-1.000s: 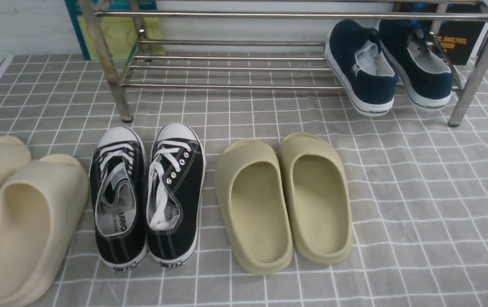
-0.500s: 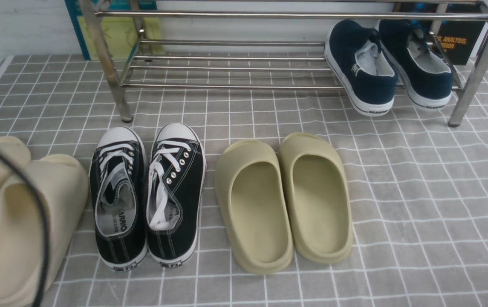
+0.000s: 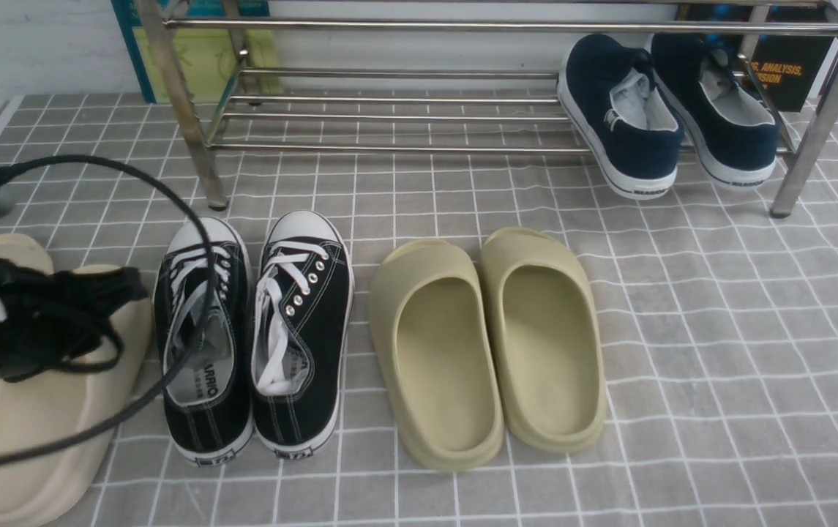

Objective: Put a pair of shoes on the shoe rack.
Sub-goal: Use the left arm to grab the shoe closest to it, then use the left arm to put a shoe into the shoe rack

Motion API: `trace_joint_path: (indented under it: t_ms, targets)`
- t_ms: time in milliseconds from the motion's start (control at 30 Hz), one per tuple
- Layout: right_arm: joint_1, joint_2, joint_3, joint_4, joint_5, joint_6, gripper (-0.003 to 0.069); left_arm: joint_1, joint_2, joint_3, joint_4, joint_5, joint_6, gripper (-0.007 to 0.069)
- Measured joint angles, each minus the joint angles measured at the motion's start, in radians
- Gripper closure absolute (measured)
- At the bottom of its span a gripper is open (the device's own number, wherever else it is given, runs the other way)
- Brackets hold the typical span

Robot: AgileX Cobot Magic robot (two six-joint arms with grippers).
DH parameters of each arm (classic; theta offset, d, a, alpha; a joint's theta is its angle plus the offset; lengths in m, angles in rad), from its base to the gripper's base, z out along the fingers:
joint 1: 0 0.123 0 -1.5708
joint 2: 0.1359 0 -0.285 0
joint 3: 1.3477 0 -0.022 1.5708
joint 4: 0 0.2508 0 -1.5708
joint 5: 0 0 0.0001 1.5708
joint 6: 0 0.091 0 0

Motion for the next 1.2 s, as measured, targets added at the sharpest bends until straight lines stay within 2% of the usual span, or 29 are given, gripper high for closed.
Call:
trace_joint_path:
  t_ms: [67,133,200,300,433,500,533,600,800,933,967,1033,1200]
  targets:
    - [0.000,0.000,0.000,0.000,0.000,0.000,0.0419,-0.002,0.079,-0.035,-0.028,0.019,0.059,0.0252]
    - [0.000,0.000,0.000,0.000,0.000,0.000,0.0419,-0.014,0.126,-0.055,-0.040,0.038,0.098,0.0203]
    - [0.000,0.000,0.000,0.000,0.000,0.000,0.0419,-0.042,0.185,-0.075,-0.051,0.052,0.150,0.0181]
    - [0.000,0.000,0.000,0.000,0.000,0.000,0.0419,-0.079,0.238,-0.084,-0.051,0.038,0.184,0.0193]
    - [0.000,0.000,0.000,0.000,0.000,0.000,0.0419,-0.098,0.325,-0.090,-0.023,-0.017,0.184,0.0332]
    - [0.000,0.000,0.000,0.000,0.000,0.000,0.0419,-0.098,0.348,-0.090,-0.005,-0.026,0.162,0.0482]
    - [0.000,0.000,0.000,0.000,0.000,0.000,0.0419,-0.098,0.350,-0.090,-0.005,-0.026,0.162,0.0496]
    - [0.000,0.000,0.000,0.000,0.000,0.000,0.0419,-0.098,0.355,-0.090,0.010,-0.027,0.144,0.0633]
    - [0.000,0.000,0.000,0.000,0.000,0.000,0.0419,-0.098,0.332,-0.109,0.022,0.030,0.119,0.0638]
    - [0.000,0.000,0.000,0.000,0.000,0.000,0.0419,-0.098,0.273,-0.212,-0.010,0.286,0.109,0.0638]
    - [0.000,0.000,0.000,0.000,0.000,0.000,0.0419,-0.098,0.266,-0.218,-0.012,0.299,0.111,0.0638]
    - [0.000,0.000,0.000,0.000,0.000,0.000,0.0419,-0.098,0.221,-0.288,-0.017,0.438,0.143,0.0638]
    - [0.000,0.000,0.000,0.000,0.000,0.000,0.0419,-0.098,0.178,-0.404,-0.055,0.540,0.207,0.0638]
